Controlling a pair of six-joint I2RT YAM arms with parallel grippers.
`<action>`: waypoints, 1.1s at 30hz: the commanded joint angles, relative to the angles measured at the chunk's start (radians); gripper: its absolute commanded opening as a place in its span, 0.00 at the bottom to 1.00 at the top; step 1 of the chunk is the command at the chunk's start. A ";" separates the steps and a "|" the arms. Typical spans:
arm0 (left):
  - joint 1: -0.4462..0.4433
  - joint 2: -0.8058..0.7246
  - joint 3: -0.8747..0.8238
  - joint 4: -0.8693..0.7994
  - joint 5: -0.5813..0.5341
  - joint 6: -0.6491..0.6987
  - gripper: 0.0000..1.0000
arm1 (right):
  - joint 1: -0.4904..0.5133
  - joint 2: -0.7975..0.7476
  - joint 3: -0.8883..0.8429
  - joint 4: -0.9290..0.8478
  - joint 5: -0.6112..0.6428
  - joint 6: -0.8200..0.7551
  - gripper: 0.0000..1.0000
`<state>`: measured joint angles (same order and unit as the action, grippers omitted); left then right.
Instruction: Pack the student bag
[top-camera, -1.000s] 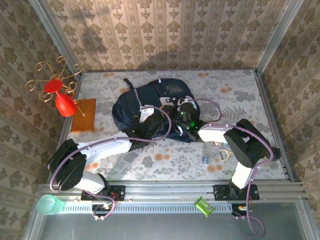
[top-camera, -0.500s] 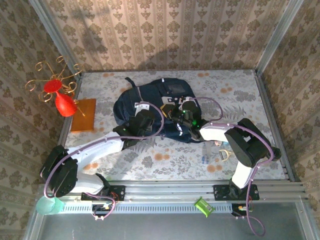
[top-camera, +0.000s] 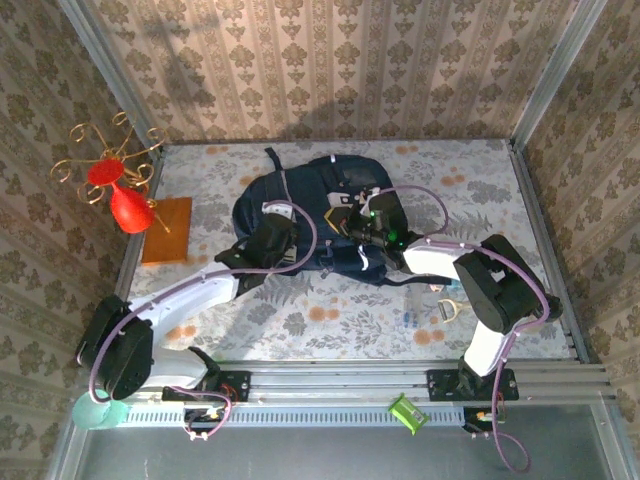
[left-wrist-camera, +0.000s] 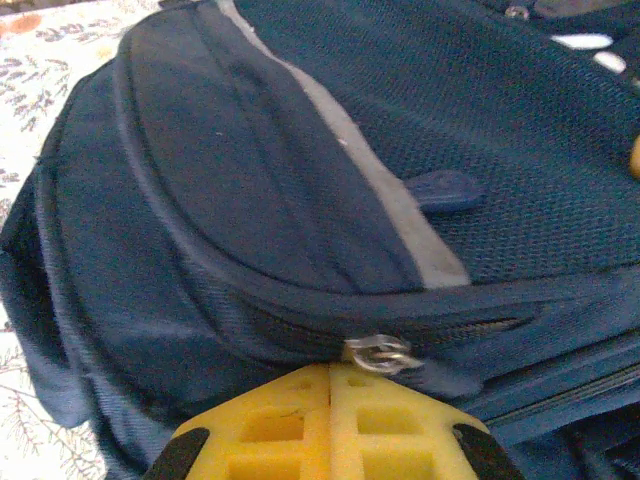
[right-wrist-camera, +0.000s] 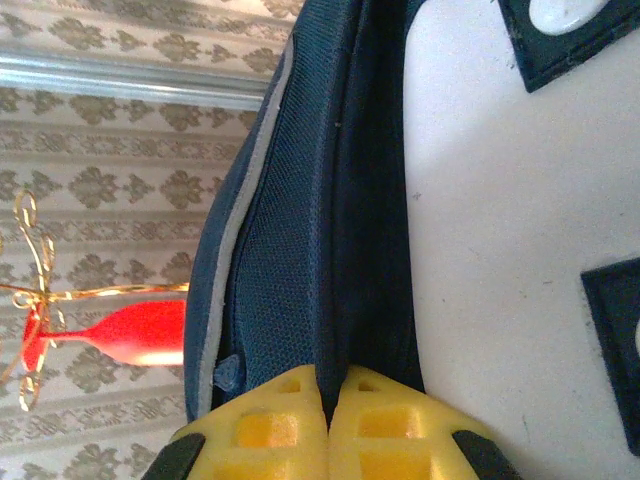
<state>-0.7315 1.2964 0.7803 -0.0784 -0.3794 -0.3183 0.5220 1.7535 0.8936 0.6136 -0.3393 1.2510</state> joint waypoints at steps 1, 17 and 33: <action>0.034 -0.057 -0.036 -0.021 0.079 0.048 0.00 | -0.026 -0.038 0.049 -0.096 -0.117 -0.155 0.00; -0.021 -0.134 -0.032 -0.016 0.114 -0.047 0.41 | -0.063 -0.030 0.088 -0.170 -0.192 -0.240 0.00; -0.138 0.161 0.147 -0.119 -0.296 0.028 0.86 | -0.040 -0.011 0.113 -0.105 -0.213 -0.181 0.00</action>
<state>-0.8780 1.4376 0.8871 -0.1745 -0.5766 -0.3351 0.4618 1.7409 0.9623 0.4221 -0.4763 1.0767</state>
